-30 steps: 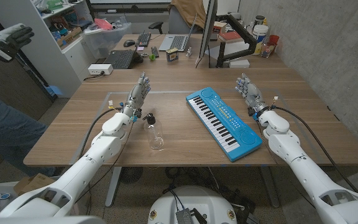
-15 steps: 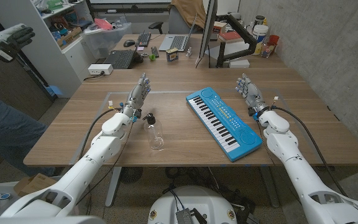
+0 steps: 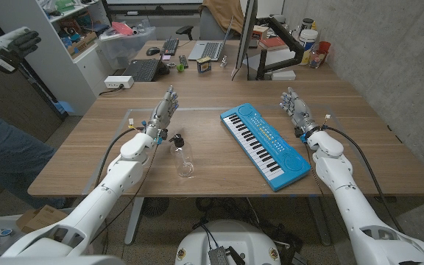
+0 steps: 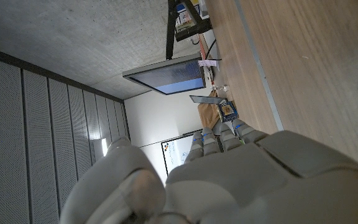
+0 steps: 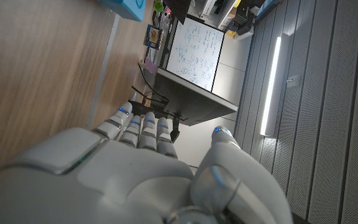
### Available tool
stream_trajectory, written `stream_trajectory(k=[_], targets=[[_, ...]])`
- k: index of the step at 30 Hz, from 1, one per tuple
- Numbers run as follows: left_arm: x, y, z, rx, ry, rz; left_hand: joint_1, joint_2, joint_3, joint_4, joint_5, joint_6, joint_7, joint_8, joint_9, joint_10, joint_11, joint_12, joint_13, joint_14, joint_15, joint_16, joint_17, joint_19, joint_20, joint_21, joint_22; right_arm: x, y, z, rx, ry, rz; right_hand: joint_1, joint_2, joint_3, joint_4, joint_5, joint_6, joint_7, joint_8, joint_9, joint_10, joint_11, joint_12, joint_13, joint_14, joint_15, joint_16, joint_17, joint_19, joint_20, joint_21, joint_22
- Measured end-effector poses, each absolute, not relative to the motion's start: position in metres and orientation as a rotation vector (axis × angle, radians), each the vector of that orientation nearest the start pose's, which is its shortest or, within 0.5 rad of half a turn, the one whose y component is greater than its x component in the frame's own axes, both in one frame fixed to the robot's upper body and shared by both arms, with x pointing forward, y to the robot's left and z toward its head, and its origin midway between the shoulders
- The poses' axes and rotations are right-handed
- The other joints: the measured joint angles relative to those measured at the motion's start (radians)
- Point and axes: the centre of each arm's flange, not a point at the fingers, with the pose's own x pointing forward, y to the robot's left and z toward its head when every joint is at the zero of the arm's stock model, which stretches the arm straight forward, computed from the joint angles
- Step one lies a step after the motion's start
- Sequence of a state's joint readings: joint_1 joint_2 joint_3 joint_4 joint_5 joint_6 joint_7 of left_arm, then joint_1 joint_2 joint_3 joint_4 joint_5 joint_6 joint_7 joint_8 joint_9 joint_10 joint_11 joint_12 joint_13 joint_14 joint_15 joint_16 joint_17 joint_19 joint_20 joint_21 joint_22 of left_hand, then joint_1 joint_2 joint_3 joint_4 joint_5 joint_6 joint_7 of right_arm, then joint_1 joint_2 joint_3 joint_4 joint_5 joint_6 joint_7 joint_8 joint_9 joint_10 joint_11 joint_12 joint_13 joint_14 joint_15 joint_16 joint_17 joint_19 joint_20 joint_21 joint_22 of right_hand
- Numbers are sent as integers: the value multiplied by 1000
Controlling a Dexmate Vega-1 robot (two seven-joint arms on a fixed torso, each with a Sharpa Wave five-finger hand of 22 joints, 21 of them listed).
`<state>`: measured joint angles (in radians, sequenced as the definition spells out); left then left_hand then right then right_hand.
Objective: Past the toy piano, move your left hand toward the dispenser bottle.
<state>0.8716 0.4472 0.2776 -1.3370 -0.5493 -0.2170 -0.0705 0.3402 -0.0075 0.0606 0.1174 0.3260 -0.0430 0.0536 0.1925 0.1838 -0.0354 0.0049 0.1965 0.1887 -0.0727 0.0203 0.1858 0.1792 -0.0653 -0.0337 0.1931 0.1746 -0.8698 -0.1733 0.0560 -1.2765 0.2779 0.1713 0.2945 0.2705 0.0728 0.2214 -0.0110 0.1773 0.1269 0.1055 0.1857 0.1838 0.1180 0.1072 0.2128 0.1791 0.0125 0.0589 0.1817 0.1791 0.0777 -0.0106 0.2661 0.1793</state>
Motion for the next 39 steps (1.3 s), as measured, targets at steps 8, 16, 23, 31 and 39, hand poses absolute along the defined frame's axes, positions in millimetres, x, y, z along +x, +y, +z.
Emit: stream_trajectory(k=[8, 16, 23, 31, 39], targets=[[648, 285, -21, -4, -590, -210, 3, 3, 0, 0, 0, 0, 0, 0, 0, 0, 0, 0, 0, 0, 0, 0, 0, 0, 0, 0, 0, 656, -304, -23, 46, -615, 202, 0, 0, -3, -3, 0, 0, 0, 0, 0, 0, 0, 0, 0, 0, 0, 0, 0, 0, 0, 0, 0], [643, 288, -17, 12, -602, -205, 4, 4, -4, -4, 0, 0, 0, 0, 0, 0, 0, 0, 0, 0, 0, 0, 0, -5, 5, 0, 0, 657, -303, -23, 45, -615, 203, 0, 0, -3, -3, 0, 0, 0, 0, 0, 0, 0, 0, 0, 0, 0, 0, 0, 0, 0, -4, 0], [641, 290, -17, 22, -604, -199, 8, 0, -4, -4, 0, 0, 0, 0, 0, -1, -1, 0, 0, 0, 0, 0, 0, -9, 9, 0, 0, 658, -303, -22, 48, -616, 203, 0, 0, -3, -3, 0, 0, 0, 0, 0, 0, 0, 0, 0, 0, 0, 0, 0, 0, 0, -4, 0], [633, 297, -17, 42, -612, -193, 18, 1, -6, -11, 0, 0, 0, 0, 0, -3, -3, 0, 0, 0, 0, 0, 0, -10, 11, 0, 0, 658, -300, -21, 39, -618, 208, 0, 0, -3, -3, 0, 0, 0, 0, 0, 0, 0, 0, 4, 0, 0, 0, 0, 0, 0, -7, 0], [633, 296, -17, 51, -615, -194, 31, 4, -6, -11, 0, 0, 0, 0, 0, -3, -3, 0, 0, 0, 0, 0, 0, -14, 15, 0, 0, 658, -299, -19, 42, -622, 210, 0, 0, -3, -3, 0, 0, 0, 0, 0, 0, 0, 0, 5, 0, 0, 0, 0, 0, 0, -7, 0]])
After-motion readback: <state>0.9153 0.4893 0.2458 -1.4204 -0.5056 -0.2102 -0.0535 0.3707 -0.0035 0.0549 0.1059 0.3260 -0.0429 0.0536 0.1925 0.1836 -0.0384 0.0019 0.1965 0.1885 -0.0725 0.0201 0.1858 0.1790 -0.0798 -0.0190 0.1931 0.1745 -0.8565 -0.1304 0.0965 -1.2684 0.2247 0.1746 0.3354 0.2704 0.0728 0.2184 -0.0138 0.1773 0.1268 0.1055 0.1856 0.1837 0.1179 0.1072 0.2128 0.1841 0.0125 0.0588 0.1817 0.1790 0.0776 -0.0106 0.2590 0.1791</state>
